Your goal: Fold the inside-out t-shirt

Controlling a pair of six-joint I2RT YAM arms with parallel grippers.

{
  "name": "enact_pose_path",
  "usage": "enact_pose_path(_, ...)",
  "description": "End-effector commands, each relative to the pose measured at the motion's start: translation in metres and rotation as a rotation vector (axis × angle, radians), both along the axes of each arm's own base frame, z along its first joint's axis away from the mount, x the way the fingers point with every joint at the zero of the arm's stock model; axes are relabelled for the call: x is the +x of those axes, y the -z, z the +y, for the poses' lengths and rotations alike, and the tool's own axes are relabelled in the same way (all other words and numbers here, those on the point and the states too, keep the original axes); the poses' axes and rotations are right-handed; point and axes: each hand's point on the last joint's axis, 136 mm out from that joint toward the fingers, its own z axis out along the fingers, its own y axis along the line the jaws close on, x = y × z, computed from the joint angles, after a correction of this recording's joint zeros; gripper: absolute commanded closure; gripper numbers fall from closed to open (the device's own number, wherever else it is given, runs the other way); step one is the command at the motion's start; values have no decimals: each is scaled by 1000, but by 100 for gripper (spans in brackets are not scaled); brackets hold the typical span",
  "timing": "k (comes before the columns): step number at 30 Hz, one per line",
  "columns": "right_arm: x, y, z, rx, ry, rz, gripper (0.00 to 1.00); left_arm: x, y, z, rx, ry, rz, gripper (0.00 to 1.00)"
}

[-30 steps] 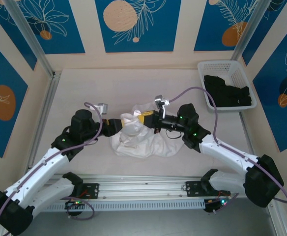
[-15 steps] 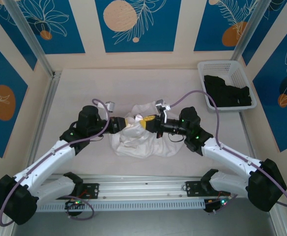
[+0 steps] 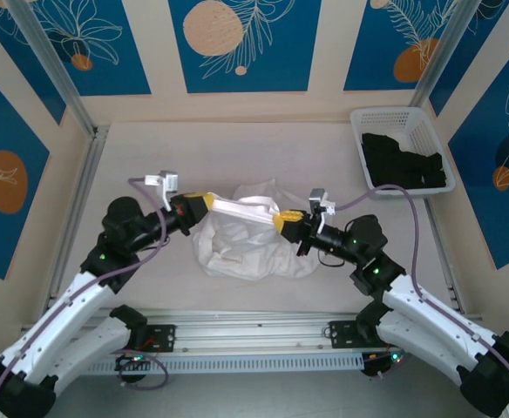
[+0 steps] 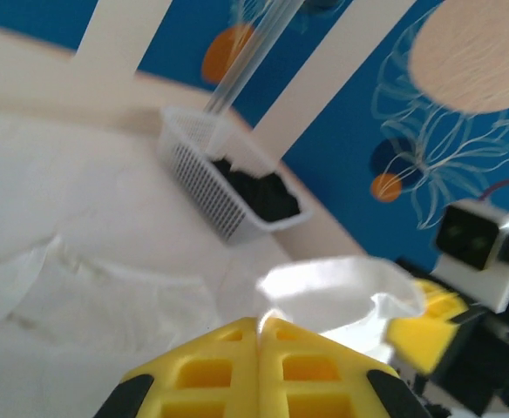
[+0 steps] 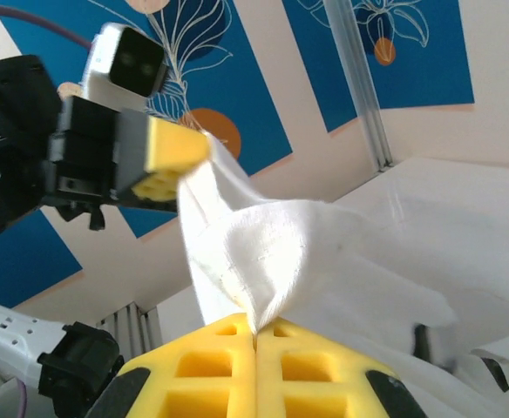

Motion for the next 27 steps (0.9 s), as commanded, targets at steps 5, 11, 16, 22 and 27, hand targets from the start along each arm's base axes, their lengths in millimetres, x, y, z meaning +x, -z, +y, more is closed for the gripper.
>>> enact_pose_path(5,2,5,1,39,21,-6,100,-5,-3,-8,-25,70,-91,100)
enact_pose_path(11,-14,47,19,-95,-70,43,92,-5,3,-9,1,79,-120,100)
enact_pose_path(16,-45,82,28,-282,-181,59,73,-7,11,-11,58,95,-175,100)
enact_pose_path(22,-21,62,7,-262,-6,44,57,-14,28,-12,97,126,-183,100)
enact_pose_path(27,-7,54,13,-286,3,84,49,-14,37,-11,120,125,-176,100)
